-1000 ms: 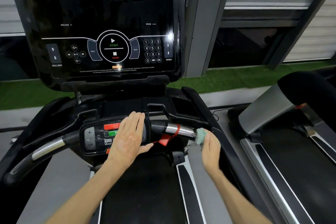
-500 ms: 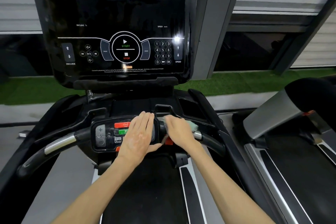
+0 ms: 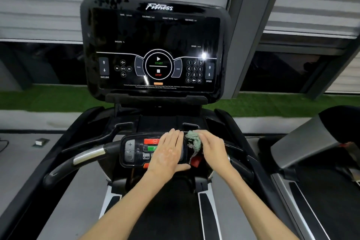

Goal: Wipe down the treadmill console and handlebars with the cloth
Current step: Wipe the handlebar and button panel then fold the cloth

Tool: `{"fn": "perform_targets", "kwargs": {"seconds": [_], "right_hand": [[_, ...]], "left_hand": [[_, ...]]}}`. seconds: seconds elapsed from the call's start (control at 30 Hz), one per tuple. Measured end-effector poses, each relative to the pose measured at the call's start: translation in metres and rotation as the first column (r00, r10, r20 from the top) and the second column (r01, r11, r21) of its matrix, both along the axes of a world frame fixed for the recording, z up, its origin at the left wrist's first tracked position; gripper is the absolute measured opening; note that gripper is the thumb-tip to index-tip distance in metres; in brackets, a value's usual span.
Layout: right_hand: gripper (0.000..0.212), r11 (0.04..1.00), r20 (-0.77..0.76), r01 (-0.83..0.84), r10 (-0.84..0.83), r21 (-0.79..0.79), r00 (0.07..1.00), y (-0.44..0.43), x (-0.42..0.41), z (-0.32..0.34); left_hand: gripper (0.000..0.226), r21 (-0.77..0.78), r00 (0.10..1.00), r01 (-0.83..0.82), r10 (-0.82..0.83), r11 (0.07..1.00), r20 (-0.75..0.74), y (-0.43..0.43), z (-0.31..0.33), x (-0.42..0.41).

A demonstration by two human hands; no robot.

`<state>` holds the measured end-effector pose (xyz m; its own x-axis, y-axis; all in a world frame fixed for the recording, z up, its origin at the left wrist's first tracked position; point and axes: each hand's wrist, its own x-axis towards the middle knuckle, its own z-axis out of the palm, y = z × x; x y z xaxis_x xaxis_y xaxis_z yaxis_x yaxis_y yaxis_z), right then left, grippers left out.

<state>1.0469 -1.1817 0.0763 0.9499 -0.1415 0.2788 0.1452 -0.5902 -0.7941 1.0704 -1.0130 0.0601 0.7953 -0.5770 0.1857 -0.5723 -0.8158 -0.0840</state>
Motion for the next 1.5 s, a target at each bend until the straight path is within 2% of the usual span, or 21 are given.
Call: {"fn": "perform_targets", "kwargs": {"seconds": [0.07, 0.13, 0.2, 0.23, 0.3, 0.37, 0.43, 0.53, 0.6, 0.67, 0.8, 0.93, 1.03, 1.13, 1.2, 1.33, 1.37, 1.5], "right_hand": [[0.03, 0.994, -0.01, 0.023, -0.022, 0.104, 1.0, -0.002, 0.003, 0.026], [0.031, 0.975, -0.02, -0.006, 0.011, 0.224, 1.0, -0.002, 0.005, 0.05], [0.031, 0.937, -0.011, -0.061, 0.069, 0.343, 0.998, -0.001, 0.004, 0.07], [0.031, 0.903, -0.011, -0.085, 0.098, 0.42, 0.995, -0.001, 0.004, 0.08], [0.031, 0.786, -0.022, -0.127, 0.176, 0.605, 0.984, 0.001, 0.002, 0.1], [0.034, 0.65, -0.01, -0.163, 0.254, 0.743, 0.967, 0.006, 0.001, 0.119], [0.038, 0.51, -0.011, -0.145, 0.29, 0.848, 0.957, 0.011, 0.0, 0.132], [0.049, 0.319, -0.067, -0.039, 0.313, 0.947, 0.948, 0.02, -0.002, 0.145], [0.054, 0.23, -0.081, 0.002, 0.332, 0.973, 0.94, 0.025, -0.002, 0.149], [0.054, 0.195, -0.065, -0.004, 0.348, 0.981, 0.935, 0.03, -0.002, 0.15], [0.055, 0.209, -0.039, -0.043, 0.373, 0.977, 0.927, 0.044, -0.004, 0.142], [0.052, 0.361, -0.038, -0.121, 0.405, 0.925, 0.913, 0.061, -0.008, 0.134], [0.039, 0.546, -0.03, -0.184, 0.359, 0.817, 0.933, 0.071, -0.01, 0.131], [0.038, 0.763, -0.038, -0.177, 0.255, 0.622, 0.966, 0.078, -0.01, 0.128], [0.037, 0.848, -0.017, -0.168, 0.204, 0.503, 0.979, 0.082, -0.01, 0.13], [0.057, 0.867, -0.088, -0.132, 0.197, 0.481, 0.976, 0.081, -0.006, 0.135], [0.055, 0.868, -0.114, -0.129, 0.207, 0.48, 0.972, 0.081, -0.003, 0.137], [0.023, 0.859, -0.107, -0.188, 0.269, 0.476, 0.957, 0.08, 0.005, 0.138]], "left_hand": [[0.11, -0.085, 0.994, 0.039, -0.047, 0.996, -0.095, 0.0, 0.012, 0.002], [0.104, -0.36, 0.972, 0.025, -0.107, 0.933, -0.211, 0.0, 0.031, 0.004], [0.092, -0.67, 0.907, -0.112, -0.199, 0.734, -0.371, 0.0, 0.058, 0.005], [0.084, -0.746, 0.87, -0.182, -0.249, 0.64, -0.426, 0.001, 0.071, 0.006], [0.067, -0.825, 0.815, -0.279, -0.334, 0.491, -0.474, 0.004, 0.096, 0.01], [0.061, -0.867, 0.763, -0.346, -0.429, 0.359, -0.483, 0.01, 0.116, 0.013], [0.062, -0.866, 0.715, -0.377, -0.491, 0.329, -0.498, 0.019, 0.129, 0.017], [0.057, -0.849, 0.704, -0.355, -0.486, 0.391, -0.518, 0.031, 0.142, 0.018], [0.04, -0.843, 0.704, -0.387, -0.471, 0.373, -0.531, 0.037, 0.149, 0.02], [0.03, -0.836, 0.709, -0.403, -0.452, 0.371, -0.542, 0.041, 0.153, 0.021], [0.027, -0.846, 0.774, -0.363, -0.379, 0.39, -0.507, 0.049, 0.153, 0.021], [0.013, -0.864, 0.826, -0.343, -0.319, 0.369, -0.465, 0.056, 0.153, 0.019], [0.018, -0.852, 0.844, -0.352, -0.263, 0.387, -0.468, 0.059, 0.152, 0.019], [0.025, -0.832, 0.867, -0.359, -0.179, 0.423, -0.465, 0.059, 0.151, 0.015], [0.025, -0.832, 0.873, -0.352, -0.169, 0.429, -0.457, 0.057, 0.152, 0.014], [0.03, -0.851, 0.889, -0.301, -0.197, 0.431, -0.414, 0.058, 0.157, 0.011], [0.034, -0.851, 0.889, -0.282, -0.212, 0.444, -0.405, 0.057, 0.158, 0.011], [0.037, -0.805, 0.858, -0.23, -0.276, 0.546, -0.433, 0.054, 0.164, 0.01]]}}
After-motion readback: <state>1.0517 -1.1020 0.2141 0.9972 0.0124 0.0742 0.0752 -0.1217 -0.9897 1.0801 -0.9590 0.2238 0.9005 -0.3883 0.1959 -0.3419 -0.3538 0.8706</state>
